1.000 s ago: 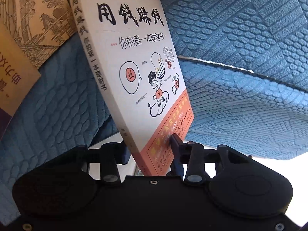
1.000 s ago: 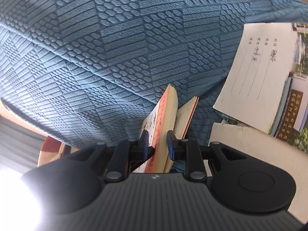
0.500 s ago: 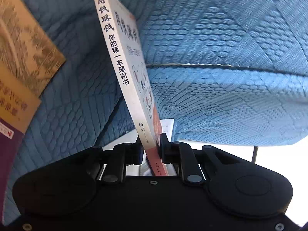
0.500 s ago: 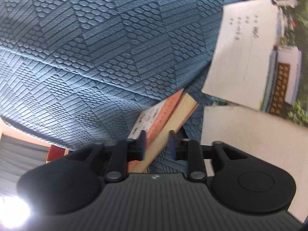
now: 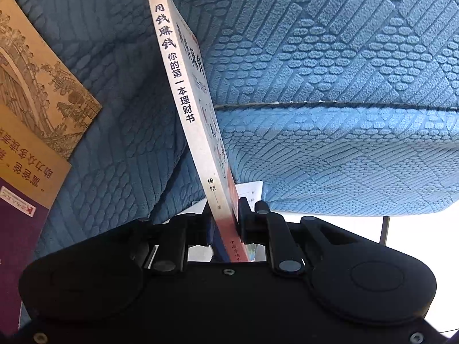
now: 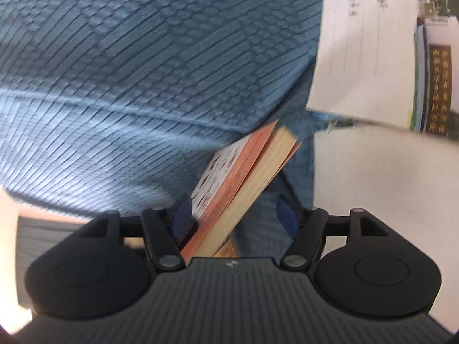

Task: Organize objects
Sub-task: 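Lift the white book upright with both grippers and carry it toward the purple book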

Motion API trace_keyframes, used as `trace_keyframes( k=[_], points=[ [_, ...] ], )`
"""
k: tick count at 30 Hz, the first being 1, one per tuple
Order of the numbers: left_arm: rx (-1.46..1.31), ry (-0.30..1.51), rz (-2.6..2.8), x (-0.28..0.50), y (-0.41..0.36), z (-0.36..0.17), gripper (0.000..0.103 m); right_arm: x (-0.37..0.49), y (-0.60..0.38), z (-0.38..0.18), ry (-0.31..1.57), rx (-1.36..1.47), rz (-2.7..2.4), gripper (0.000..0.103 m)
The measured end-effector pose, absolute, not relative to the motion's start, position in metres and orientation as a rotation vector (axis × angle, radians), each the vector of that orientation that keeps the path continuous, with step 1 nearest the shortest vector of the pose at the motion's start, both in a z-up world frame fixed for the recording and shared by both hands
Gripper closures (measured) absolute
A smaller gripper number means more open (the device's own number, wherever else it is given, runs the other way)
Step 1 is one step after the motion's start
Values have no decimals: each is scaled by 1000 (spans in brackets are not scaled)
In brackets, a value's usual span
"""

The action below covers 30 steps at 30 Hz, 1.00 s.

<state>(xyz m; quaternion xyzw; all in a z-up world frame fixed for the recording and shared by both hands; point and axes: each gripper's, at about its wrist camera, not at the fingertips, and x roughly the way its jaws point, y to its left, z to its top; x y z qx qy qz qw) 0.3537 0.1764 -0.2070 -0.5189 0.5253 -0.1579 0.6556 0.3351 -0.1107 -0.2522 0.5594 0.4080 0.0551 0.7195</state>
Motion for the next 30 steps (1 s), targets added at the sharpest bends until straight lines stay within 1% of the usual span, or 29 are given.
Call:
trace_keyframes(
  k=[5, 8, 11, 13, 17, 20, 23, 25, 30],
  points=[
    [-1177, 1176, -343, 352, 189, -203, 89, 351, -120, -259, 896, 1267, 100, 35],
    [-1182, 1169, -333, 352, 197, -200, 89, 363, -120, -262, 902, 1246, 105, 37],
    [-1178, 1157, -321, 352, 204, -197, 89, 371, -116, -267, 925, 1239, 120, 47],
    [-1184, 1154, -318, 352, 210, -196, 89, 374, -110, -268, 953, 1219, 143, 56],
    [-1166, 1141, -297, 349, 222, -194, 89, 378, -94, -271, 999, 1194, 210, 61],
    [-1159, 1140, -282, 348, 229, -194, 88, 377, -91, -267, 983, 1202, 229, 71],
    [-1127, 1142, -286, 349, 236, -190, 88, 375, -87, -257, 968, 1194, 255, 76],
    [-1101, 1129, -295, 350, 240, -183, 87, 375, -80, -248, 946, 1175, 274, 78],
    [-1048, 1102, -308, 346, 251, -165, 87, 364, -68, -226, 909, 1115, 341, 78]
  ],
)
